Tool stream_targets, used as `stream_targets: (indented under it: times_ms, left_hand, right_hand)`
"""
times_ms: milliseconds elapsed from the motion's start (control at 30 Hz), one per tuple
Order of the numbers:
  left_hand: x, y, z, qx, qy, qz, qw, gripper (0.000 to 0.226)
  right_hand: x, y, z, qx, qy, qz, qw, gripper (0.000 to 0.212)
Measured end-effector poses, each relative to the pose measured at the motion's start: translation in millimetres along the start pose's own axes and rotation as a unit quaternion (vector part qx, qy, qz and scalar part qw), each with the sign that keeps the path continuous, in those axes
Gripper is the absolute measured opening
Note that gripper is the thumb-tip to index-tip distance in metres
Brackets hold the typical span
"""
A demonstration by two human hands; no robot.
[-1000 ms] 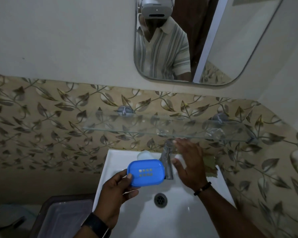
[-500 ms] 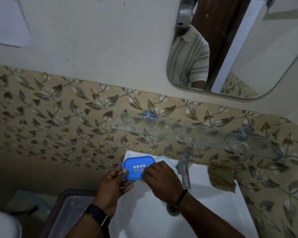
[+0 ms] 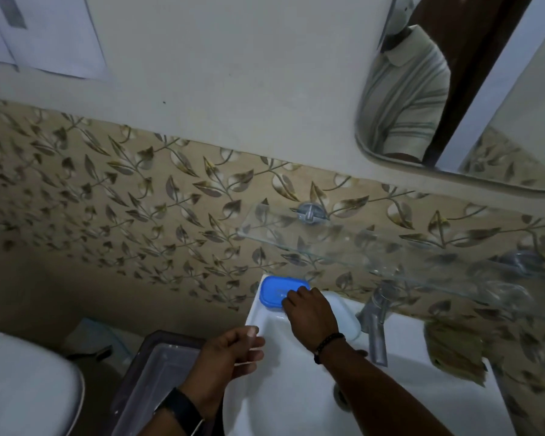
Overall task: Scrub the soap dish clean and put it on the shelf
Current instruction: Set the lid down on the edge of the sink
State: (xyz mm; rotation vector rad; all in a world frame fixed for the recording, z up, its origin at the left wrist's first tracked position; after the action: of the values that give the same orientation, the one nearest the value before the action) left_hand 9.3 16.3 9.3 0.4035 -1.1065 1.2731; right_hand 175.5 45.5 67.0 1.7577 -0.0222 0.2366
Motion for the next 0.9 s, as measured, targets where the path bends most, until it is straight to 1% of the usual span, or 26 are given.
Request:
stream_targets:
  times_ms: [67, 133, 233, 333, 500, 667, 733, 800, 900]
  left_hand:
    - [-2, 5, 2, 0.007, 0.004, -0.005, 1.000, 0.030]
    - [-2, 13, 2, 0.020, -0.001, -0.005, 1.000, 0.025]
    - [2, 21, 1, 0.032, -0.019, -0.006, 0.999, 0.021]
    - [3, 21, -3, 0.037, -0.022, -0.008, 0.999, 0.020]
    - [-2, 5, -10, 0.023, -0.006, -0.019, 1.000, 0.021]
    - [-5, -1, -10, 0.017, 0.000, -0.031, 0.999, 0.021]
    - [-5, 1, -10, 0.019, -0.005, -0.027, 0.999, 0.022]
    - [-6, 3, -9, 0.021, -0.009, -0.018, 1.000, 0.022]
    - [-6, 0, -8, 0.009, -0.012, -0.013, 1.000, 0.026]
  right_hand:
    - [2, -17, -1, -0.039, -0.014, 0.012, 0.999, 0.018]
    - [4, -27, -1, -0.054, -0.023, 0.014, 0.998, 0.018]
    - [8, -30, 0, -0.040, -0.027, -0.007, 0.999, 0.021]
    - [9, -29, 4, -0.019, -0.012, -0.027, 0.999, 0.021]
    - [10, -28, 12, 0.009, 0.014, -0.070, 0.997, 0.033]
    - [11, -27, 12, 0.016, 0.012, -0.082, 0.996, 0.039]
    - [18, -24, 15, 0.034, -0.016, -0.079, 0.996, 0.041]
    - [32, -22, 20, 0.044, -0.073, -0.079, 0.993, 0.041]
    - [53, -18, 34, 0.049, -0.152, -0.058, 0.986, 0.033]
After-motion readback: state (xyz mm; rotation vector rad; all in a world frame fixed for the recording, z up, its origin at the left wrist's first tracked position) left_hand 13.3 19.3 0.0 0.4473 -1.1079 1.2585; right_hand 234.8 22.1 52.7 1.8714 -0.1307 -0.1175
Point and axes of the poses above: each hand's wrist, its own z-axis away from the middle knuckle, its own y-axis out of the back of the hand, x = y × z, the point moved 10 cm from there along -z, towards the middle knuckle, and after that the axes turned 3 degrees about -x, right-handed, at the moved point
